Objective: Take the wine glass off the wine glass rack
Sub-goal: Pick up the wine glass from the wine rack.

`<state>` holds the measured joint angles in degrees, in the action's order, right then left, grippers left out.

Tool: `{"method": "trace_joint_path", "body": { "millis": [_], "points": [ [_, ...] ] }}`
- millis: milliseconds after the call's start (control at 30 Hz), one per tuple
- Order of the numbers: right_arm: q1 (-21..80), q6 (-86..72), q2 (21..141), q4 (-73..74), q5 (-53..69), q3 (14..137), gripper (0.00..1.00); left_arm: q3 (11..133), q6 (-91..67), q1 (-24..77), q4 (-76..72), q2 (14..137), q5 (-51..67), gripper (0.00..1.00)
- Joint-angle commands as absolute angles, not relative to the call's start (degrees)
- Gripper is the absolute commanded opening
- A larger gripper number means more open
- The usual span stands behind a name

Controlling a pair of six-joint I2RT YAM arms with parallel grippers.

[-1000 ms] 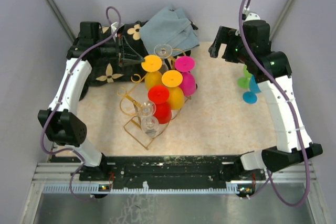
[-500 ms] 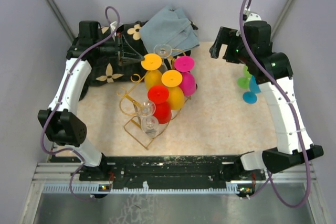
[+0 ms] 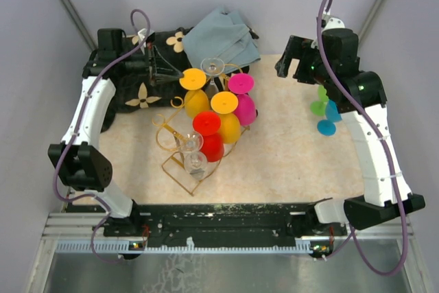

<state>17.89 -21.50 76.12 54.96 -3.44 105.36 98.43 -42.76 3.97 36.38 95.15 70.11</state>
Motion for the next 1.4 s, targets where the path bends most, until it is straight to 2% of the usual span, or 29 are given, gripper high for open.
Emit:
{"method": "trace_joint_path", "body": {
  "millis": [0,500,833,933,1000,1167,1367],
  "points": [
    [18.44,-20.83,74.28,53.99,-3.95,106.14,0.94,99.24,-42.93,3.16,35.43,93.69,71.17,0.0],
    [18.43,-21.02,73.74,53.87,-4.48,105.18,0.96,102.43,-43.78,-2.03,32.94,95.59,72.57,0.0],
    [18.46,-20.4,74.17,55.33,-4.21,107.67,0.97,127.62,-38.08,-14.03,33.29,108.72,71.17,0.0],
    [18.45,-20.3,74.71,55.61,-3.87,108.58,0.98,135.58,-28.88,-13.39,34.68,109.7,66.67,0.0],
    [18.45,-20.3,75.15,55.78,-3.5,109.31,0.97,136.3,-17.76,-11.34,35.53,106.87,60.26,0.0],
    [18.45,-19.52,77.33,57.42,-2.69,113.45,0.98,126.97,9.0,-3.11,34.1,96.08,45.23,0.0],
    [18.46,-18.61,81.82,62.26,-1.49,124.0,0.98,117.84,34.06,7.0,31.31,86.23,37.43,0.0]
  ]
}}
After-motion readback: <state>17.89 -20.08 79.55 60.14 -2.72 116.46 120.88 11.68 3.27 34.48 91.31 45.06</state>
